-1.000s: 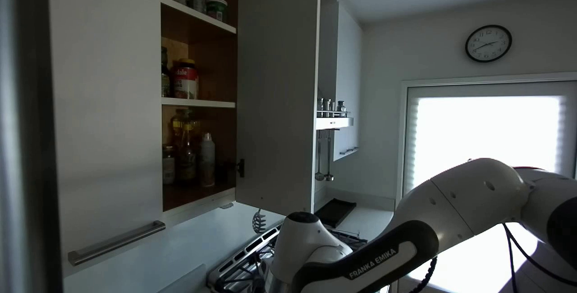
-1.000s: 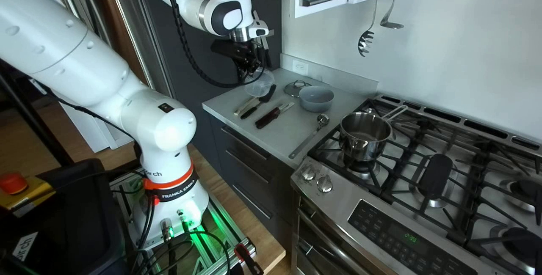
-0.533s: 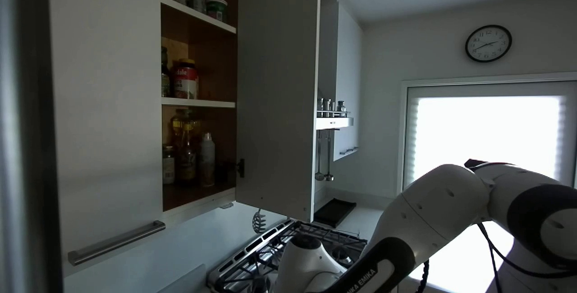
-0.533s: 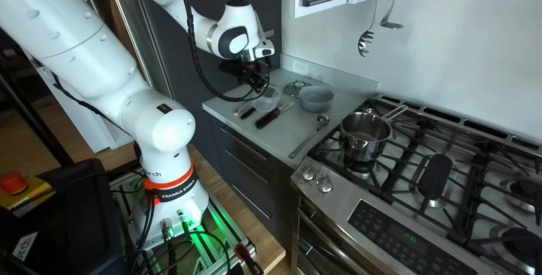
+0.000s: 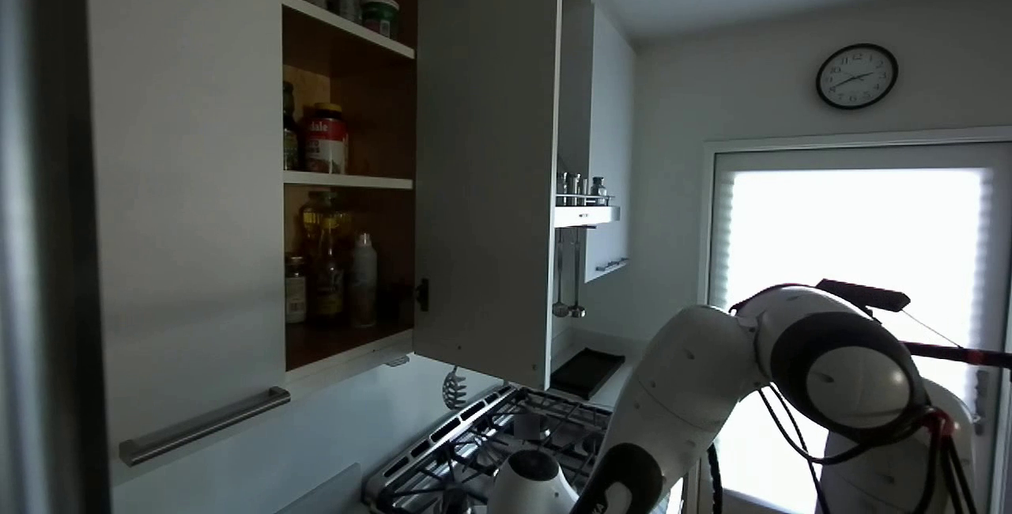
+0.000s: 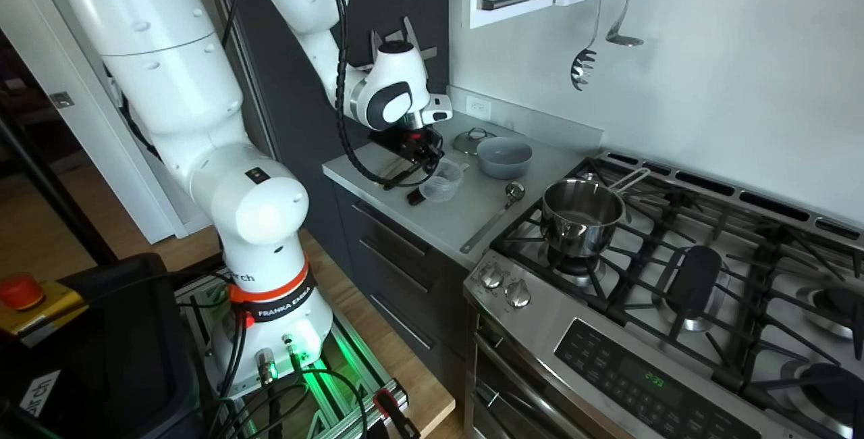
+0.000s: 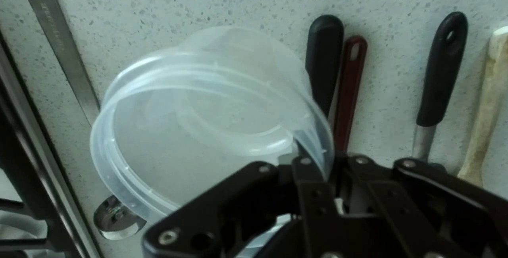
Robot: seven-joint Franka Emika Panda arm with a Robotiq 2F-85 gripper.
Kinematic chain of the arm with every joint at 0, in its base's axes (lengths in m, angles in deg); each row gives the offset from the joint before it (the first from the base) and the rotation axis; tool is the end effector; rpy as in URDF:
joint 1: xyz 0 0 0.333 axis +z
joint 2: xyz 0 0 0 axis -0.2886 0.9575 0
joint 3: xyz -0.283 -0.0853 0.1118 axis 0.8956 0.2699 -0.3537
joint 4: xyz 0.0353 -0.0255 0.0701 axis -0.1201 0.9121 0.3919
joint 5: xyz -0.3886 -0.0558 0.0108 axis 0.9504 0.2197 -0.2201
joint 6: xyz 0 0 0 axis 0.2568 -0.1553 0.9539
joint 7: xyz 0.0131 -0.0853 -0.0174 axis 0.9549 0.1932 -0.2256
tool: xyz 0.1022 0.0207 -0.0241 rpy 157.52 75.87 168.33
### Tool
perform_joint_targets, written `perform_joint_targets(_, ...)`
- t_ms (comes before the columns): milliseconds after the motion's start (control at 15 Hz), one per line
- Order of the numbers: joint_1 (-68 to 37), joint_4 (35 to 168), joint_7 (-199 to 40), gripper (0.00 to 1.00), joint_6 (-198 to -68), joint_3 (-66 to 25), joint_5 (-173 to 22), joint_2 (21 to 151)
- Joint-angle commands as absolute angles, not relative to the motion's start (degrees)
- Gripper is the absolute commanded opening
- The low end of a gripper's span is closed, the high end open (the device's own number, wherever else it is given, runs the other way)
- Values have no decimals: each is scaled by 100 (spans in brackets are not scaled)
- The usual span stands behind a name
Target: Open the top right cupboard door then take the container out of it and put it on the countertop
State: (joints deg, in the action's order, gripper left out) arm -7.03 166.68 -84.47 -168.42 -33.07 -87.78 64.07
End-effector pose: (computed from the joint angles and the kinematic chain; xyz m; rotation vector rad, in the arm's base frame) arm 0.4011 0.1178 0.2753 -3.0140 -0.2586 -0.4444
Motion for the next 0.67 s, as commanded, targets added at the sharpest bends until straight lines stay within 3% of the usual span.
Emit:
perform_joint_targets(0,-885,16639,-8013,2,-17236,-3288,-8433,6941)
perform_joint_targets(600,-895,16293,-7618,2,-17339,-3166,-8225,7632)
